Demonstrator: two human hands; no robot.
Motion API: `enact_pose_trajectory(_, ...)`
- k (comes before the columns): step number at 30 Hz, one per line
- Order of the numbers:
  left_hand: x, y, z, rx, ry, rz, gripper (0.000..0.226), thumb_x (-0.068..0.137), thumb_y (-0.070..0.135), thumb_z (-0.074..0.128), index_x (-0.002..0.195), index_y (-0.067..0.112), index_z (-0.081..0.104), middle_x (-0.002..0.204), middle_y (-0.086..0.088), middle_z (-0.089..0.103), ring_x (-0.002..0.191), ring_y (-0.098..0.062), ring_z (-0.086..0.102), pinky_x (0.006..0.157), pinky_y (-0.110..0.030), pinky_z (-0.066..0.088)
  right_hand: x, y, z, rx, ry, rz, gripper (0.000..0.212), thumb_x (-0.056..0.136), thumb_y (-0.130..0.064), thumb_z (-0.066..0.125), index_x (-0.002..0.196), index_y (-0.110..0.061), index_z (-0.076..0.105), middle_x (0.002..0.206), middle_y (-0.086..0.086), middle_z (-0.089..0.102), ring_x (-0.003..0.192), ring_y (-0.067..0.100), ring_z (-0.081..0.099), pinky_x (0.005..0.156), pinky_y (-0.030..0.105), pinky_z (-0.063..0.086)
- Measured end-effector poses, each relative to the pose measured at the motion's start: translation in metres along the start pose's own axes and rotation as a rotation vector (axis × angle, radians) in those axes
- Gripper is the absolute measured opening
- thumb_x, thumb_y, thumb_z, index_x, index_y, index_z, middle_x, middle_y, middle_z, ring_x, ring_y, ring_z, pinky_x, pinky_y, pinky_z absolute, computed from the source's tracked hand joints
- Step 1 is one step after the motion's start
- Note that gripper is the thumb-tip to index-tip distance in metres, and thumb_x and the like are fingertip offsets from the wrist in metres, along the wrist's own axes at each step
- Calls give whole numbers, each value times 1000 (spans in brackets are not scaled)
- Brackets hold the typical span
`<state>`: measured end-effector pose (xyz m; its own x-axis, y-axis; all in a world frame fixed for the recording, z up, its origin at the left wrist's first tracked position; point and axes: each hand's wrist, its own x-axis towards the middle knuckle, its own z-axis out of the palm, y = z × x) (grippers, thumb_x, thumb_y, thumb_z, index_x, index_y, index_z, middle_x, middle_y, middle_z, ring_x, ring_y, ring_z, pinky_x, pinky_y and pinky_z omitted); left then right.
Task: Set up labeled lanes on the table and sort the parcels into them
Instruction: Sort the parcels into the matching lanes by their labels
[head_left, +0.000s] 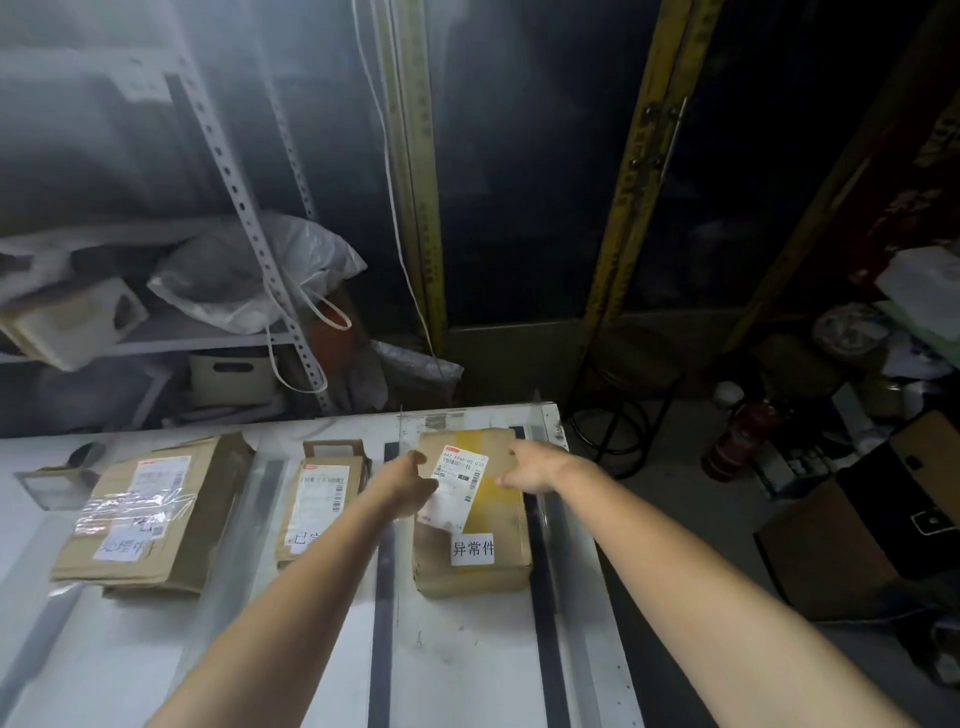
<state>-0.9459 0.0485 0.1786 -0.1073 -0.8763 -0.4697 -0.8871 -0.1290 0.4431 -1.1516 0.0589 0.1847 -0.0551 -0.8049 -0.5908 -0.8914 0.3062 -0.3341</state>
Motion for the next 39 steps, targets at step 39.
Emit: enact_pose_trajectory(39, -465, -528, -394, 31, 609, -720, 49, 97, 48, 52, 137, 20, 54, 137, -5, 56, 109, -22, 55, 88, -34, 47, -274, -693, 174, -477, 14, -1016, 50, 94, -51, 59, 129, -15, 61, 127, 4, 62, 102, 22, 56, 82, 30, 43)
